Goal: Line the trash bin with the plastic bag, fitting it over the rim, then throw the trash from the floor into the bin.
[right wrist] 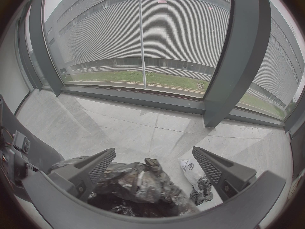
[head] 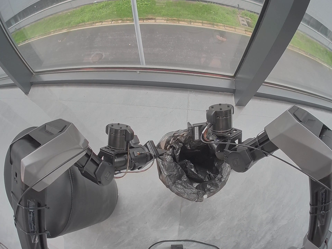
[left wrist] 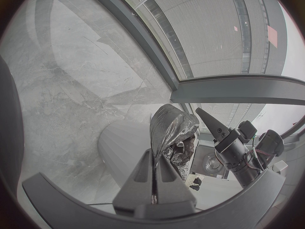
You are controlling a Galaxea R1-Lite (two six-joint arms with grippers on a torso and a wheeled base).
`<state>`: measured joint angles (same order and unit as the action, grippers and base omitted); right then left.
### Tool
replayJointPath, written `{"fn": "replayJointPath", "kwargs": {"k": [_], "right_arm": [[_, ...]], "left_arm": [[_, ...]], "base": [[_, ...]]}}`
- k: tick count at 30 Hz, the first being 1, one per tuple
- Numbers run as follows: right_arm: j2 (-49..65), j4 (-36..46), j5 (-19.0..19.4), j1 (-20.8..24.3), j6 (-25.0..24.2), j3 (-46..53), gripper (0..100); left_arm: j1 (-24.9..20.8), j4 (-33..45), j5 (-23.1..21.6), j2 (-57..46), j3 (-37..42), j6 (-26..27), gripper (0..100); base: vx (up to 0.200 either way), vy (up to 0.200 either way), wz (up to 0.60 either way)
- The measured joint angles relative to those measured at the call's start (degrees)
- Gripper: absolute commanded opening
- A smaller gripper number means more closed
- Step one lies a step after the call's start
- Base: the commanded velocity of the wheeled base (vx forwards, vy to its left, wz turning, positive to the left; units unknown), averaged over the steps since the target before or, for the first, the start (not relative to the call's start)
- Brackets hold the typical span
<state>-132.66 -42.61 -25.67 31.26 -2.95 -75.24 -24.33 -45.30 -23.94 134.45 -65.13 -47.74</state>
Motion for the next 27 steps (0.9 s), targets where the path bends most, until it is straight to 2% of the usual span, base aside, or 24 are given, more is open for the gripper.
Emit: {"fn": "replayJointPath", "kwargs": {"k": [10, 11, 27], "right_arm": [[-0.4, 0.2, 0.0, 0.3, 0.0, -0.1, 100], [-0.4, 0.2, 0.0, 0.4, 0.0, -0.1, 100], [-0.5, 0.0, 0.0, 0.5, -0.1, -0.1, 100]], "left_arm": [[0.0, 3.4, -0.3, -1.5, -0.2, -0.3, 0], [0.0, 4.3, -0.3, -1.6, -0.5, -0.2, 100], [0.0, 4.7, 0.2, -2.5, -1.0, -0.1, 100]], "base": [[0.000, 0.000, 0.00], [0.000, 0.000, 0.00], [0.000, 0.000, 0.00]]}}
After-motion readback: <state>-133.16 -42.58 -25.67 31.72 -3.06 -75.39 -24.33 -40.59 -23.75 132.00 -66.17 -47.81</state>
